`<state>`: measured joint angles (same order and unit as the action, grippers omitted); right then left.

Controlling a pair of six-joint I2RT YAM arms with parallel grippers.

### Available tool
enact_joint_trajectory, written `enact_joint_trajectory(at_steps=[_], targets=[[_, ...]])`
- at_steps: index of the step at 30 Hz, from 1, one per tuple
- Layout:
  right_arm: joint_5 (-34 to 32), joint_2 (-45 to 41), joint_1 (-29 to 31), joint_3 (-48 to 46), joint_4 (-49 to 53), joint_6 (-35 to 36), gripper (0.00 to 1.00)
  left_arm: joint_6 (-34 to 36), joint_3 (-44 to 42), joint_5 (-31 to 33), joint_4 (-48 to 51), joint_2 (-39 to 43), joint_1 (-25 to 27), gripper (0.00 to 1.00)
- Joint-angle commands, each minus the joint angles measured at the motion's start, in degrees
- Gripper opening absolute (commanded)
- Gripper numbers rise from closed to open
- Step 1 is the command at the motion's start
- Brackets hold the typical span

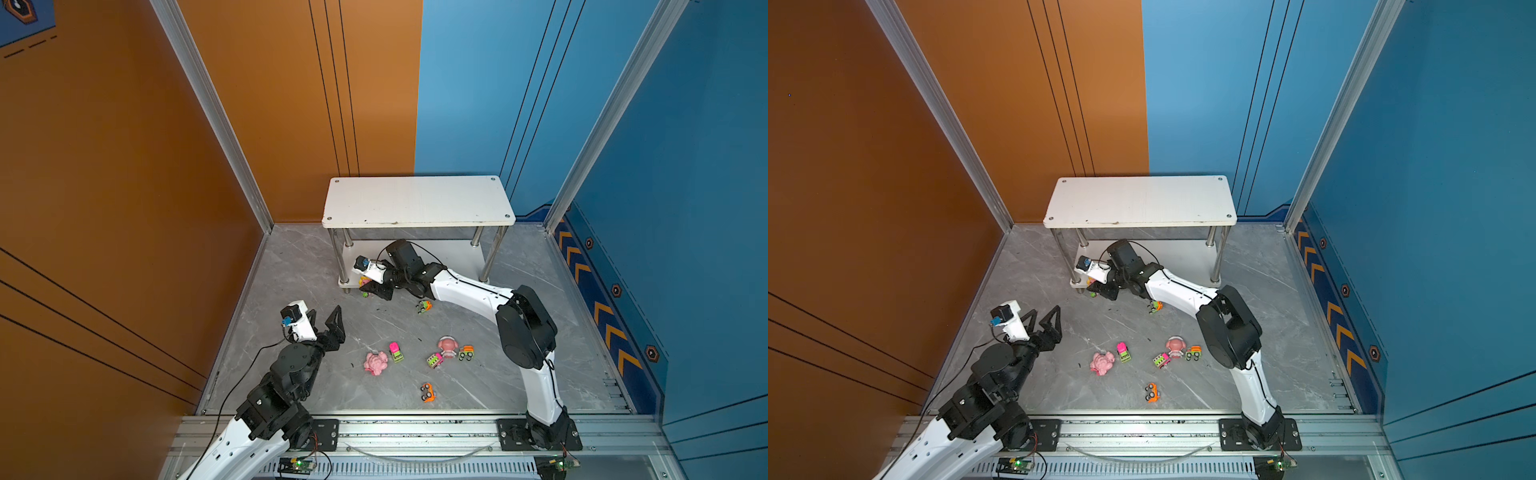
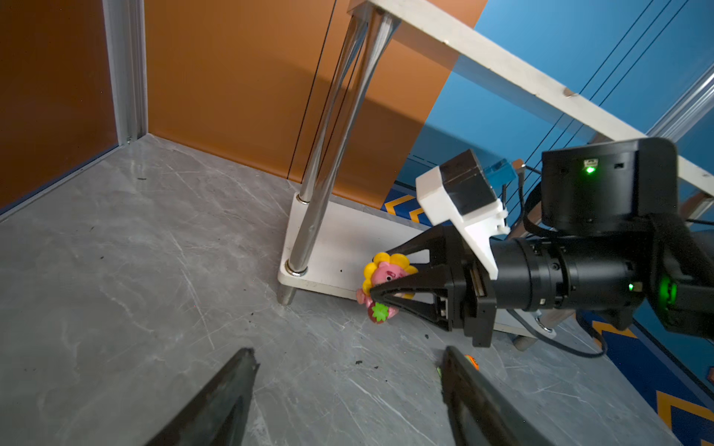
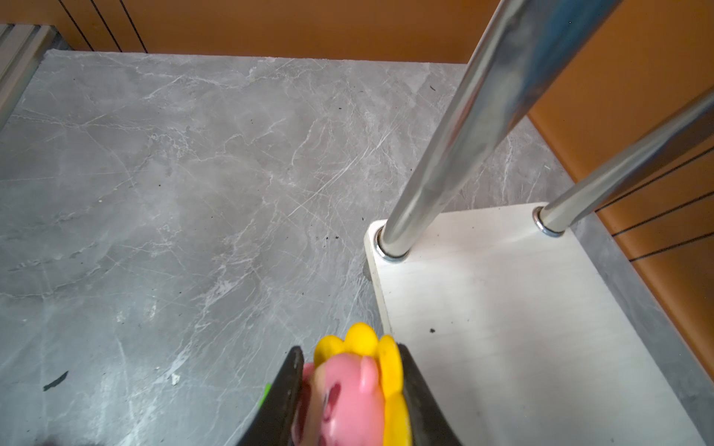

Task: Place and organize the plastic toys onto the shelf
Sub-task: 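Lift the sunflower bear and carry it under the shelf while the left arm withdraws, then lower the sunflower bear onto the lower shelf tier with the right gripper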

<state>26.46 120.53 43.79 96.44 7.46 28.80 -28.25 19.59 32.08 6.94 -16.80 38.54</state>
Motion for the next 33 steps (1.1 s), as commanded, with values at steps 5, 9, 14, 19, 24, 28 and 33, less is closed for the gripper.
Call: enact_joint_trajectory(at_steps=[5, 9, 14, 19, 24, 28, 33], targets=[[6.71, 8.39, -1.99, 13.03, 9.93, 8.35, 0.0, -0.88, 1.13, -1.49, 3.41, -2.13, -2.59, 0.77], [7.89, 11.0, -3.18, 16.32, 11.2, 9.08, 0.0, -1.74, 1.1, -2.0, 3.23, -3.3, -3.68, 0.77], [8.79, 12.73, -5.0, 17.93, 11.99, 10.41, 0.0, -2.42, 1.1, -2.93, 2.07, -5.32, -4.62, 0.77], [8.44, 14.28, -5.53, 19.43, 12.18, 10.97, 0.0, -3.03, 1.13, -3.87, 0.67, -7.75, -5.23, 0.77], [8.49, 15.84, -6.15, 21.08, 11.74, 10.68, 0.0, -3.06, 1.44, -4.73, 0.09, -9.25, -5.78, 0.77], [9.25, 17.12, -6.28, 22.78, 11.78, 10.53, 0.02, -3.09, 1.49, -4.75, -0.06, -9.69, -6.07, 0.78], [10.65, 18.7, -6.02, 24.74, 12.29, 10.7, 0.05, -3.38, 1.32, -5.16, -0.33, -10.18, -6.38, 0.78]])
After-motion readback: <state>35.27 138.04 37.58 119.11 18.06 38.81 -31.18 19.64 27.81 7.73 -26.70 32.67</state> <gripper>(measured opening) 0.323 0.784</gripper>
